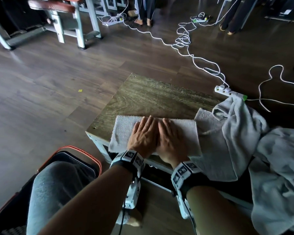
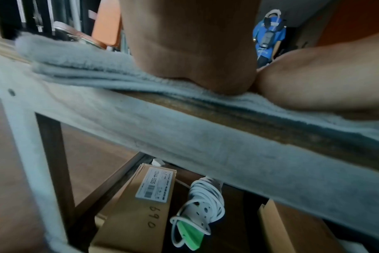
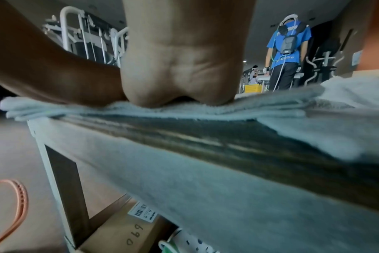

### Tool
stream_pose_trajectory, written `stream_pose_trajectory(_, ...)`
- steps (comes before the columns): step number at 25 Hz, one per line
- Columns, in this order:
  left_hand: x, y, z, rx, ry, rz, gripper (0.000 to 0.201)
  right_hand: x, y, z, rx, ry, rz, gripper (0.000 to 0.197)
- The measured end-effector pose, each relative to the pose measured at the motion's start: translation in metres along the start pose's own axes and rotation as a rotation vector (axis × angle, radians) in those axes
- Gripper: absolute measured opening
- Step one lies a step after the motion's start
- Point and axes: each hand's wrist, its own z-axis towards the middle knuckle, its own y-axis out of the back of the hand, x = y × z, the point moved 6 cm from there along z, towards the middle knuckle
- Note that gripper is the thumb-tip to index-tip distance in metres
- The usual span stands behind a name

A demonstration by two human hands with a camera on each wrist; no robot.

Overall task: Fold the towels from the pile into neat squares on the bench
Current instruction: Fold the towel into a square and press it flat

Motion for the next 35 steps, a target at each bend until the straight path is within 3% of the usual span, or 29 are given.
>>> stream_pose_trajectory(5, 0.009, -0.004, 0.002, -0.093, -0.03, 0.057, 0.061, -0.011, -0.005, -0.002, -0.071, -0.032, -0.113, 0.06)
stream_pose_trajectory(11, 0.023, 0.003, -0.005, -0.089, -0.013, 0.06, 0.062, -0.029, 0.006, -0.005, -0.011, -0.107, -0.128, 0.067)
stream_pose_trajectory(17, 0.05, 0.009, -0.017, -0.114, 0.04, 0.048, 0.059, -0.057, 0.016, -0.012, -0.109, -0.202, -0.157, 0.07)
stream_pose_trajectory(22, 0.077, 0.016, -0.03, -0.149, 0.077, 0.009, 0.056, -0.074, 0.01, -0.016, -0.055, -0.269, -0.093, 0.075)
stream_pose_trajectory(30, 0.102, 0.02, -0.047, -0.066, 0.183, -0.075, 0.052, -0.077, 0.022, -0.029, -0.002, -0.487, -0.081, 0.072)
stream_pose_trajectory(35, 0.094, 0.025, -0.051, 0.011, 0.27, -0.092, 0.054, -0.081, 0.05, -0.03, 0.021, -0.617, 0.003, 0.049)
